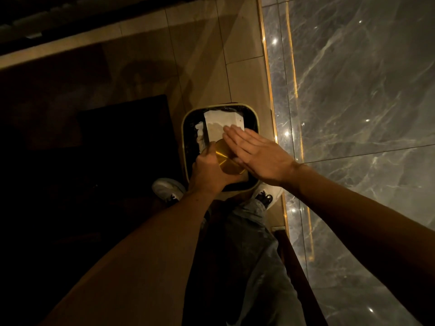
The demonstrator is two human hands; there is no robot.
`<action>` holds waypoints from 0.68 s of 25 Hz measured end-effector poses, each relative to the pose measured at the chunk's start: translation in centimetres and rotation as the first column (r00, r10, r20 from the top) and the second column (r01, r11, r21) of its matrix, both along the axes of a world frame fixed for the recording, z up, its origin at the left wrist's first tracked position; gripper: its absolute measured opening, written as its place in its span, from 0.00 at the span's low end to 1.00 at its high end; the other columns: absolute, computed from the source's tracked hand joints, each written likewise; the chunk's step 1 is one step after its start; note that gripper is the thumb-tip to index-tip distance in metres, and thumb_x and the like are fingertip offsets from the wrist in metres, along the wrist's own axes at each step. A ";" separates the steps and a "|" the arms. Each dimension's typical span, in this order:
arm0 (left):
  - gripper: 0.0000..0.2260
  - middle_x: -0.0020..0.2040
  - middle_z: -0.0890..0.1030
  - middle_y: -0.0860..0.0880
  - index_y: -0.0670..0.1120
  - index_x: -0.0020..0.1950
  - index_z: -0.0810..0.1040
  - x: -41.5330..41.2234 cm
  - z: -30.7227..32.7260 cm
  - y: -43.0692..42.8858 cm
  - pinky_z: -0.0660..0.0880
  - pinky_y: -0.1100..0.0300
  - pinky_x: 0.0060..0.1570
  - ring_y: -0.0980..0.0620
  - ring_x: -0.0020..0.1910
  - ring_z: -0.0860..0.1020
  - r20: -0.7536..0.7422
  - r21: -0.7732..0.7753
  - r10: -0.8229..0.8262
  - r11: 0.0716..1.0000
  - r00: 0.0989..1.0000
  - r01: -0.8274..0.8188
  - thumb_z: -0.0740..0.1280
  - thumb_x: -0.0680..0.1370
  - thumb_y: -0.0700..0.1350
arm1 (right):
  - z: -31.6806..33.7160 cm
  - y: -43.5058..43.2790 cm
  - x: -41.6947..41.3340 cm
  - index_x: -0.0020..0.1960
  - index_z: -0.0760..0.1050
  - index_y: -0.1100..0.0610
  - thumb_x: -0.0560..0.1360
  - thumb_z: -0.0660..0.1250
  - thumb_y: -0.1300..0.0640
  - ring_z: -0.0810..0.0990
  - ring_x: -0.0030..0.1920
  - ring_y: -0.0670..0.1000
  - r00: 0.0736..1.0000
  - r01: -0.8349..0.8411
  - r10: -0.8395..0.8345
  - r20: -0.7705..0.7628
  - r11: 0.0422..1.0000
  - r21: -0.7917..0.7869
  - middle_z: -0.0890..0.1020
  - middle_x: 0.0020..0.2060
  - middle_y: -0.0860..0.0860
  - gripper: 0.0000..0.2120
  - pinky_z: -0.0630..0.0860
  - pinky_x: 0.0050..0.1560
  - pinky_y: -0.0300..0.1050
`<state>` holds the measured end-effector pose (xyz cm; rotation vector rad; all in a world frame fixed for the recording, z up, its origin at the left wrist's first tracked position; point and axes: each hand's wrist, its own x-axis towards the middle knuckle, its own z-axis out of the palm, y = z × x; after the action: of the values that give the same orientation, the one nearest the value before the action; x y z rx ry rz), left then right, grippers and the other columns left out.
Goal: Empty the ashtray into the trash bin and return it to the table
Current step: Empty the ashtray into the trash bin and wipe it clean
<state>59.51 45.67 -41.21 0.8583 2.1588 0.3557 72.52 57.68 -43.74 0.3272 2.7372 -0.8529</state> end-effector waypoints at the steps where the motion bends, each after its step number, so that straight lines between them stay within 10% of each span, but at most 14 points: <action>1: 0.45 0.60 0.81 0.41 0.42 0.68 0.72 0.0 0.0 0.0 0.75 0.58 0.55 0.43 0.58 0.80 0.001 -0.021 -0.003 1.000 1.000 0.003 0.81 0.57 0.58 | -0.1 0.1 0.1 0.79 0.44 0.59 0.84 0.49 0.49 0.46 0.79 0.54 0.998 -0.034 0.037 0.056 0.998 -0.057 0.49 0.79 0.57 0.28 0.51 0.79 0.55; 5: 0.48 0.64 0.78 0.41 0.42 0.71 0.69 0.1 0.0 0.0 0.77 0.52 0.59 0.42 0.61 0.78 -0.014 -0.052 -0.022 0.998 1.000 0.021 0.82 0.57 0.58 | -0.1 -0.3 0.2 0.79 0.45 0.59 0.83 0.53 0.50 0.48 0.79 0.54 0.983 0.183 -0.174 0.061 0.963 -0.198 0.50 0.79 0.56 0.30 0.47 0.78 0.48; 13: 0.50 0.71 0.71 0.41 0.43 0.76 0.63 -0.2 0.5 0.7 0.73 0.50 0.62 0.40 0.67 0.73 -0.009 -0.066 -0.008 0.998 1.000 0.008 0.82 0.59 0.51 | 0.9 -1.5 0.5 0.67 0.73 0.59 0.78 0.64 0.59 0.78 0.55 0.53 0.748 0.628 -0.653 0.123 0.635 -0.451 0.79 0.55 0.54 0.18 0.76 0.60 0.50; 17: 0.49 0.73 0.69 0.42 0.43 0.77 0.61 -0.2 2.1 1.1 0.70 0.51 0.65 0.41 0.70 0.70 0.019 -0.072 -0.029 0.997 0.999 0.030 0.82 0.61 0.50 | 2.7 -1.8 0.4 0.64 0.76 0.57 0.77 0.66 0.63 0.76 0.53 0.49 0.631 0.721 -0.749 0.204 0.468 -0.511 0.78 0.54 0.53 0.16 0.71 0.52 0.29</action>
<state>59.26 46.81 -39.15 0.8423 2.1269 0.2677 72.97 55.88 -41.07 1.4396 2.1350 -1.8239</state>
